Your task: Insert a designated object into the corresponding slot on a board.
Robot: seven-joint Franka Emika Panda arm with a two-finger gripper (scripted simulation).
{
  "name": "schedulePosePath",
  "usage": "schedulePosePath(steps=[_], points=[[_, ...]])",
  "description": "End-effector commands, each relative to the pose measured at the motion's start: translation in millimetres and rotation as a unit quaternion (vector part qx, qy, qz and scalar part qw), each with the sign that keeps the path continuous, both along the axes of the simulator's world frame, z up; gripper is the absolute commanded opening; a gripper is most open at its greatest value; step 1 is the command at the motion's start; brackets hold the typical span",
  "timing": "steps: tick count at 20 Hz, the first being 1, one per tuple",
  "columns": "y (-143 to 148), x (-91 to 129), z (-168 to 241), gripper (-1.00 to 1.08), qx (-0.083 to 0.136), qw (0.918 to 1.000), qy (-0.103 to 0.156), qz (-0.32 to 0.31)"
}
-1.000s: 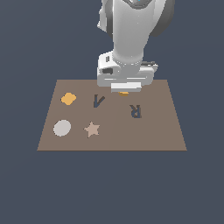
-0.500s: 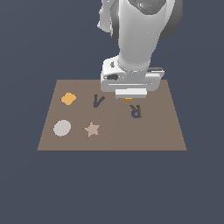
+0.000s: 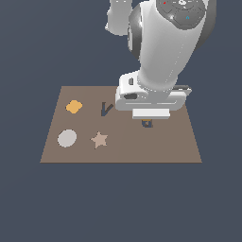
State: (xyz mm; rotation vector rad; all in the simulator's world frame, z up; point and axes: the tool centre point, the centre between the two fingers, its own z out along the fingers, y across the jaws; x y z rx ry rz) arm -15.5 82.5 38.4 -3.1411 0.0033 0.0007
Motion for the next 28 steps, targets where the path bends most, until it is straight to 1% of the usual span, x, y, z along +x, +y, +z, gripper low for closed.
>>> schedulePosePath(steps=[1,8,18,19,28], points=[[3.7,8.9,0.9,-1.0,0.0,1.0,0.0,-0.002],[8.3,20.8,1.9,-1.0,0.0,1.0,0.0,-0.005],[8.5,21.7,-8.0,-1.0,-0.001,1.0,0.001,-0.005],[8.5,21.7,-8.0,1.0,-0.001,1.0,0.001,-0.005],[8.5,21.7,-8.0,1.0,-0.001,1.0,0.001,-0.005]])
